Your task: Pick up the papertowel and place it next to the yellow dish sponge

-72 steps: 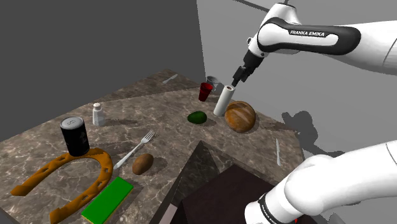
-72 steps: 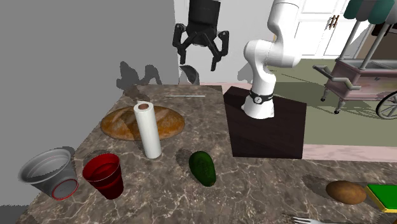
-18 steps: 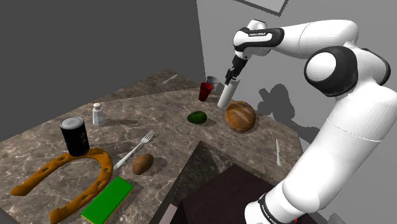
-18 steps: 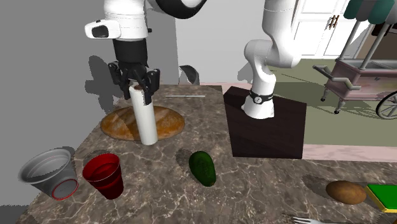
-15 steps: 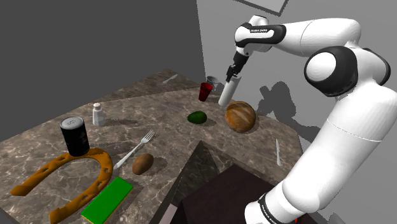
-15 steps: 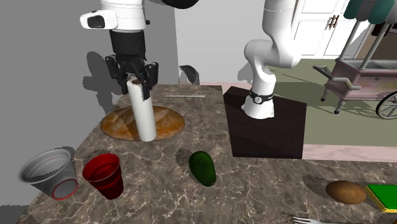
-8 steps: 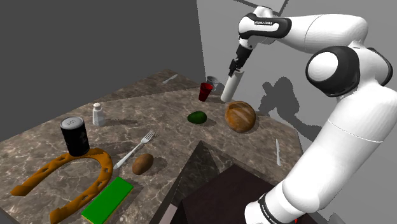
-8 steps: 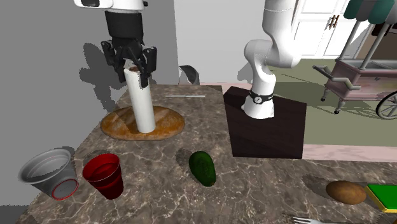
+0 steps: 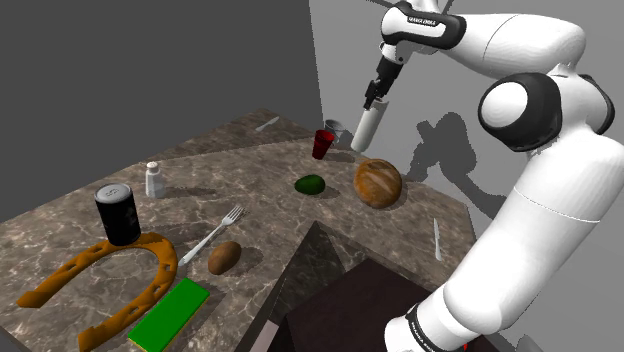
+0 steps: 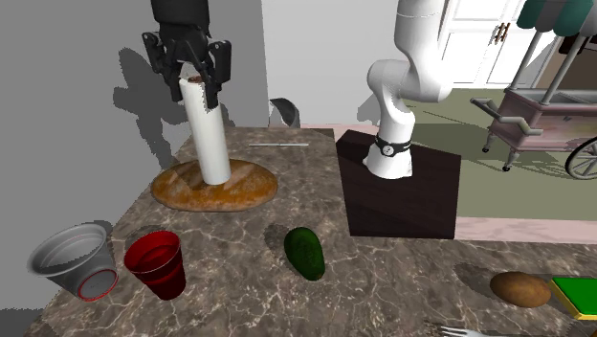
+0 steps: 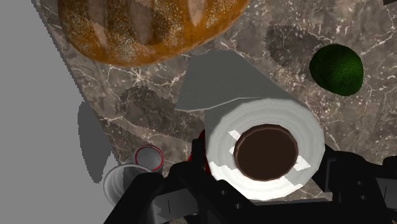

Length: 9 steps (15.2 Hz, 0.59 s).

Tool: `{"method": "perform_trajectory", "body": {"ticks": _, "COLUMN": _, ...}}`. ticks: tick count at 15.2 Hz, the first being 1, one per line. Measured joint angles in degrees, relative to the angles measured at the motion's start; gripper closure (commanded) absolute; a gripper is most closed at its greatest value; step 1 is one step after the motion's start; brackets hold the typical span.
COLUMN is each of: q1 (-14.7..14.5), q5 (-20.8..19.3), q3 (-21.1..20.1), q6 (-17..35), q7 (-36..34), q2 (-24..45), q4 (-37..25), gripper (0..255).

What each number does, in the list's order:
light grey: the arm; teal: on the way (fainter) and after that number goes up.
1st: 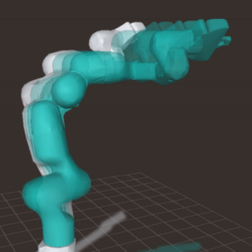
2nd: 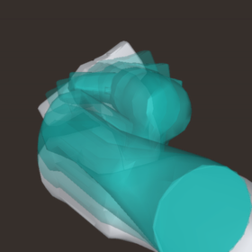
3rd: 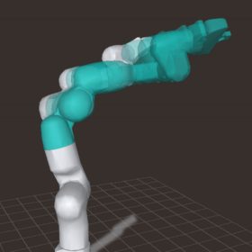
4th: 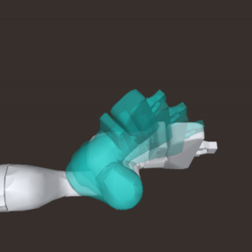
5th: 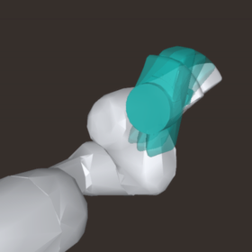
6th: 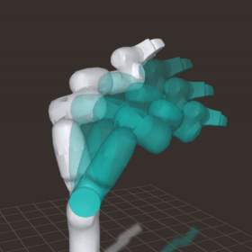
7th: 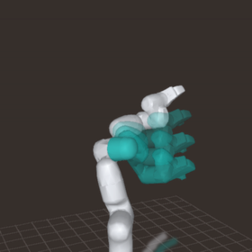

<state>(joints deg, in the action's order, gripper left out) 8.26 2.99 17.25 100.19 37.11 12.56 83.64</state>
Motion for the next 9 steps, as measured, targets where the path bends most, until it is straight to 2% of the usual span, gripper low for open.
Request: {"method": "perform_trajectory", "body": {"ticks": 9, "q1": 0.66, "q5": 0.58, "q3": 0.15, "q6": -7.50, "q7": 0.27, "q2": 1.84, "q4": -9.28, "gripper": 255}}
